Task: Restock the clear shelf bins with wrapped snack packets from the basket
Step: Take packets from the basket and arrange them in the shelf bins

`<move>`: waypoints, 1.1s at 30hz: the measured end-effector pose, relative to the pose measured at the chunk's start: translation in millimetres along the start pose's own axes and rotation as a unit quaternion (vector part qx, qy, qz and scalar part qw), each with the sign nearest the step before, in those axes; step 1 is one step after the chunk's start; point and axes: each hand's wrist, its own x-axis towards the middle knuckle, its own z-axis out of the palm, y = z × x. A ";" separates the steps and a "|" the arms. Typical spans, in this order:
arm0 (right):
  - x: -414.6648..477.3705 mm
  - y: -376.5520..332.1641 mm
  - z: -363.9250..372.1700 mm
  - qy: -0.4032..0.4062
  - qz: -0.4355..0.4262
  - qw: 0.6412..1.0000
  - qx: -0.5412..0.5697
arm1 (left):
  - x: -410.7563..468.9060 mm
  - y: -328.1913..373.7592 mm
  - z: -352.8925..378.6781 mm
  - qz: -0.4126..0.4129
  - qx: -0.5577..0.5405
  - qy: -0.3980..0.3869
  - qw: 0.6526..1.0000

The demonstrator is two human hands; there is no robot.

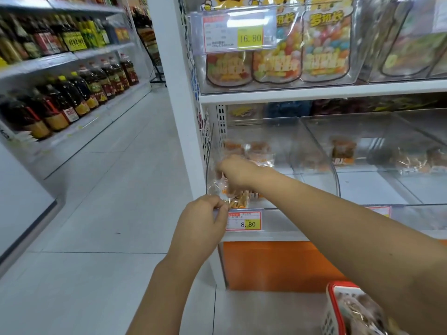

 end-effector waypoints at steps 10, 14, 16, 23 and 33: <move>-116.3 10.9 -38.0 0.193 -0.030 0.977 0.088 | -13.6 25.0 6.3 0.068 -0.040 0.095 0.992; -204.3 35.4 -24.9 0.185 0.012 0.978 0.093 | -34.9 53.0 32.4 0.064 -0.089 -0.011 0.994; -243.6 54.8 -9.1 0.140 0.058 0.984 0.099 | -46.9 63.6 55.1 0.070 -0.074 -0.099 0.990; -349.4 103.2 73.1 -0.115 0.214 0.969 0.039 | -108.3 86.2 139.9 0.139 0.031 -0.374 0.916; -393.4 88.1 160.5 -0.183 0.236 0.947 -0.123 | -144.6 76.1 201.7 0.103 0.097 -0.527 0.838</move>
